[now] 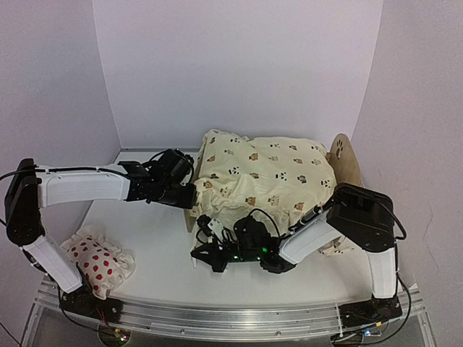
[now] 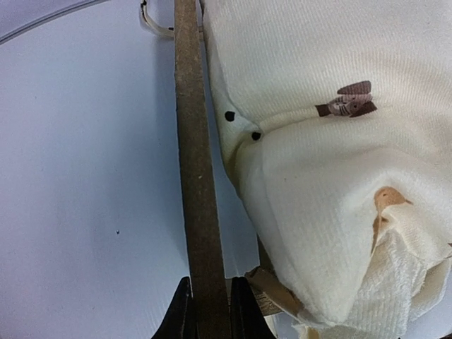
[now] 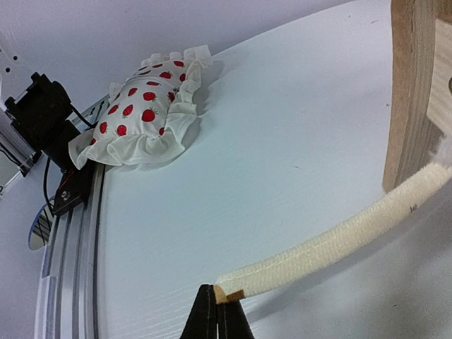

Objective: Set up the pet bed

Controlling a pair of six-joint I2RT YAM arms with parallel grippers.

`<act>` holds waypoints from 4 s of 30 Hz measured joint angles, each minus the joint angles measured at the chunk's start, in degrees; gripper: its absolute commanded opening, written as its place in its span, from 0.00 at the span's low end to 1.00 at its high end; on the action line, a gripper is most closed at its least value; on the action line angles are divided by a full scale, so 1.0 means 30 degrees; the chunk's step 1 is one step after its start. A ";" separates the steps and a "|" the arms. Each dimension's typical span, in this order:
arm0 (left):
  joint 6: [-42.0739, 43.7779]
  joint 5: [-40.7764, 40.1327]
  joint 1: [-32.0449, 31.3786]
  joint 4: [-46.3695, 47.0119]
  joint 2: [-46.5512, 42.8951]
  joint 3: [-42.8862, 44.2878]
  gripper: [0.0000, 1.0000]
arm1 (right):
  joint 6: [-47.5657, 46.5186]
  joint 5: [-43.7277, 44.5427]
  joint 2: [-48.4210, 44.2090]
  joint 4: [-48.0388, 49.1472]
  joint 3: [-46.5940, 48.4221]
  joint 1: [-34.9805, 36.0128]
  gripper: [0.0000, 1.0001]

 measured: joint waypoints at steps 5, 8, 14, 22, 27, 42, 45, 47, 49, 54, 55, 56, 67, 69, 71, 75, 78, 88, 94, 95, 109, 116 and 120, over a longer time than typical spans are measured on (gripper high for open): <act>0.0482 0.0181 0.0448 0.1151 0.0000 -0.0406 0.01 | 0.2202 -0.1278 0.0057 -0.0381 0.0346 -0.0022 0.00; 0.0750 0.0469 0.0806 0.1420 0.0023 -0.0407 0.02 | 0.3658 -0.2341 0.0241 -0.0397 0.0936 -0.0050 0.00; 0.1361 0.0750 0.1411 0.2161 0.0136 -0.0591 0.03 | 0.5673 -0.3628 0.0284 -0.0461 0.1137 -0.0181 0.00; 0.2298 0.1264 0.2173 0.3095 0.0482 -0.0604 0.02 | 0.7236 -0.4139 0.0351 -0.0899 0.1184 -0.0501 0.00; 0.2670 0.1232 0.2264 0.3442 0.0745 -0.0438 0.13 | 0.7668 -0.4283 0.0815 -0.1859 0.1723 -0.0561 0.00; 0.1536 0.3341 0.2528 0.0321 -0.1856 -0.0419 0.66 | 0.6281 -0.3718 0.1428 -0.5658 0.2965 -0.0206 0.00; 0.0960 0.4418 0.2436 -0.0275 -0.3514 -0.1339 0.58 | 0.6027 -0.3534 0.1428 -0.5842 0.2965 -0.0197 0.00; 0.0733 0.5555 0.2373 -0.0506 -0.4518 -0.2121 0.54 | 0.5899 -0.3437 0.1428 -0.5902 0.2965 -0.0197 0.00; 0.0554 0.6783 0.2354 -0.0525 -0.5209 -0.2936 0.51 | 0.5769 -0.3394 0.1428 -0.5926 0.2965 -0.0197 0.00; 0.0224 0.9249 0.2330 -0.0175 -0.5176 -0.4944 0.45 | 0.5511 -0.3349 0.1428 -0.5966 0.2961 -0.0197 0.00; 0.0152 0.9673 0.2330 -0.0037 -0.5012 -0.5294 0.45 | 0.5479 -0.3332 0.1428 -0.5970 0.2958 -0.0197 0.00; 0.0131 1.0076 0.2330 0.0119 -0.4814 -0.5581 0.45 | 0.5457 -0.3320 0.1428 -0.5974 0.2958 -0.0193 0.00; -0.0201 1.3592 0.2330 0.3018 -0.2908 -0.7246 0.42 | 0.5299 -0.3191 0.1428 -0.5948 0.2922 -0.0182 0.00; -0.0344 1.3967 0.2323 0.3626 -0.2495 -0.7404 0.42 | 0.5296 -0.3182 0.1428 -0.5928 0.2922 -0.0182 0.00; -0.0417 1.4240 0.2323 0.4067 -0.2083 -0.7622 0.41 | 0.5276 -0.3182 0.1428 -0.5878 0.2915 -0.0182 0.00; -0.0544 1.4674 0.2323 0.4755 -0.1292 -0.7986 0.39 | 0.5225 -0.3169 0.1428 -0.5813 0.2862 -0.0182 0.00; -0.0624 1.4851 0.2323 0.5253 -0.0635 -0.8028 0.34 | 0.5153 -0.3106 0.1428 -0.5725 0.2787 -0.0182 0.00; -0.1469 1.5739 0.2323 0.6877 0.1087 -0.8050 0.00 | 0.5020 -0.2788 0.1428 -0.5730 0.2703 -0.0175 0.01; -0.1632 1.5992 0.2323 0.7690 0.1312 -0.8269 0.00 | 0.4984 -0.2542 0.1314 -0.5492 0.2331 -0.0132 0.51; -0.1681 1.5975 0.2323 0.7677 0.1255 -0.8269 0.00 | 0.4954 -0.2429 0.1117 -0.5446 0.2202 -0.0100 0.55; -0.1890 1.5019 0.2286 0.5955 -0.1090 -0.8262 0.00 | 0.3704 -0.0604 -0.3627 -1.0421 -0.0141 0.0036 0.61; -0.1890 1.4965 0.2286 0.5616 -0.1603 -0.8269 0.00 | 0.2958 0.0677 -0.4828 -1.2822 -0.0503 0.0036 0.56; -0.1890 1.4958 0.2286 0.5614 -0.1603 -0.8272 0.00 | 0.2658 0.1235 -0.4830 -1.3976 -0.0488 0.0055 0.50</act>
